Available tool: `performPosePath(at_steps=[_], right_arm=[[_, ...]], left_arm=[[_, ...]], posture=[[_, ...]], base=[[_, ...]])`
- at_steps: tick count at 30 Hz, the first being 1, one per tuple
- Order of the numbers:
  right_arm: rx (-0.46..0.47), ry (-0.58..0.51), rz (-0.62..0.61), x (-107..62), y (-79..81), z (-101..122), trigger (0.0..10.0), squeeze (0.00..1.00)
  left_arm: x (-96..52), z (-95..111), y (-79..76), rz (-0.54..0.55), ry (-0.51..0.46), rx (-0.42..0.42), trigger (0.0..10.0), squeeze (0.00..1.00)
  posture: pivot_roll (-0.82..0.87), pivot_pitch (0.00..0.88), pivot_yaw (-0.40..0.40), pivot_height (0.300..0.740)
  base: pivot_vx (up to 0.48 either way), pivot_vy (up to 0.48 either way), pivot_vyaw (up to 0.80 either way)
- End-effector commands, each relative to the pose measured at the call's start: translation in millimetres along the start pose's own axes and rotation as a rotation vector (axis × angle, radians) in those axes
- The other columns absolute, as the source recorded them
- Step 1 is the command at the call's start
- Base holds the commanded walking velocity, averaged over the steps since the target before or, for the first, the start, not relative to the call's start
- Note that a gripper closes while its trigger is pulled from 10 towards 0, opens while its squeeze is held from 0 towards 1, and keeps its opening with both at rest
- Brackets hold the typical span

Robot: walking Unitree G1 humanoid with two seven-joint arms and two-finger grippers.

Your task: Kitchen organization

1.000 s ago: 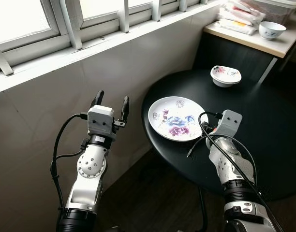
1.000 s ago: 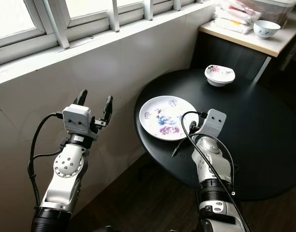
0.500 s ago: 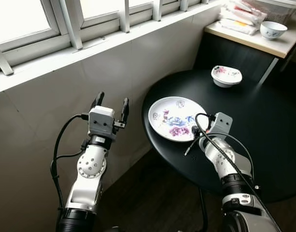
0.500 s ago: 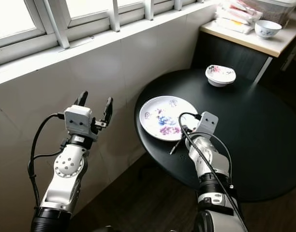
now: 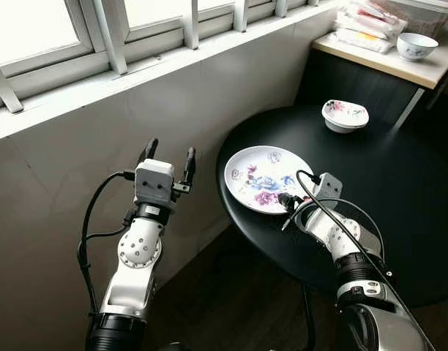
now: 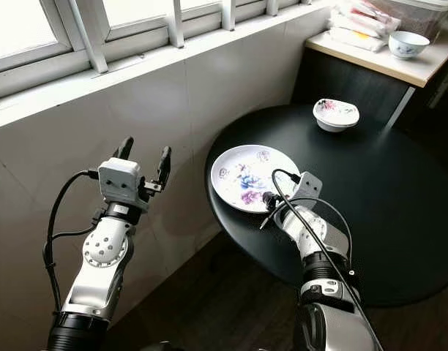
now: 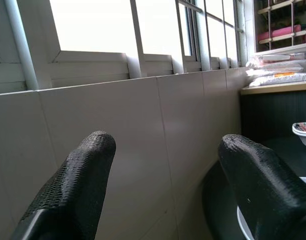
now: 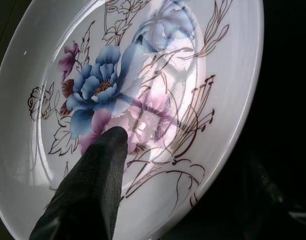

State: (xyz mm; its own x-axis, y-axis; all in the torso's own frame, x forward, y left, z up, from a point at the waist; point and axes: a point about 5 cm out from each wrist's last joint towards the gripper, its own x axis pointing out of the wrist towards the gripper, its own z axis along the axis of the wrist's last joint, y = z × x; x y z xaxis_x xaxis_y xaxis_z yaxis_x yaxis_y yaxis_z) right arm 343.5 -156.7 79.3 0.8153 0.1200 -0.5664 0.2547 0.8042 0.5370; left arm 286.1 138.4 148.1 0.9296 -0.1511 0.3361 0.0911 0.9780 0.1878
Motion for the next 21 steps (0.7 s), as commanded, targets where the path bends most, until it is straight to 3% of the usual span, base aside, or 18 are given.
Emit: performPosePath(at_steps=[1,2,3,21], right_arm=[[0.038,0.003,0.009,-0.2,-0.2,4.6,8.7,0.0],[0.045,-0.001,0.006,-0.3,-0.5,5.3,2.9,0.0],[0.051,-0.006,0.004,-0.3,-0.8,5.9,0.0,0.0],[0.113,-0.054,-0.036,-0.4,-2.6,11.7,0.0,0.0]], left_arm=[[0.6,-2.5,-2.7,-0.008,0.017,0.002,10.0,0.0],[0.5,-2.7,-2.9,-0.009,0.018,0.003,10.0,0.0],[0.5,-2.8,-3.0,-0.009,0.019,0.003,10.0,0.0],[1.0,-4.7,-2.1,-0.009,0.029,0.011,10.0,0.0]], posture=[[0.03,0.0,-0.051,0.74],[0.03,0.0,-0.051,0.74],[0.03,0.0,-0.051,0.74],[0.03,0.0,-0.049,0.74]], base=[[0.0,0.0,0.0],[0.0,0.0,0.0],[0.0,0.0,0.0],[0.0,0.0,0.0]])
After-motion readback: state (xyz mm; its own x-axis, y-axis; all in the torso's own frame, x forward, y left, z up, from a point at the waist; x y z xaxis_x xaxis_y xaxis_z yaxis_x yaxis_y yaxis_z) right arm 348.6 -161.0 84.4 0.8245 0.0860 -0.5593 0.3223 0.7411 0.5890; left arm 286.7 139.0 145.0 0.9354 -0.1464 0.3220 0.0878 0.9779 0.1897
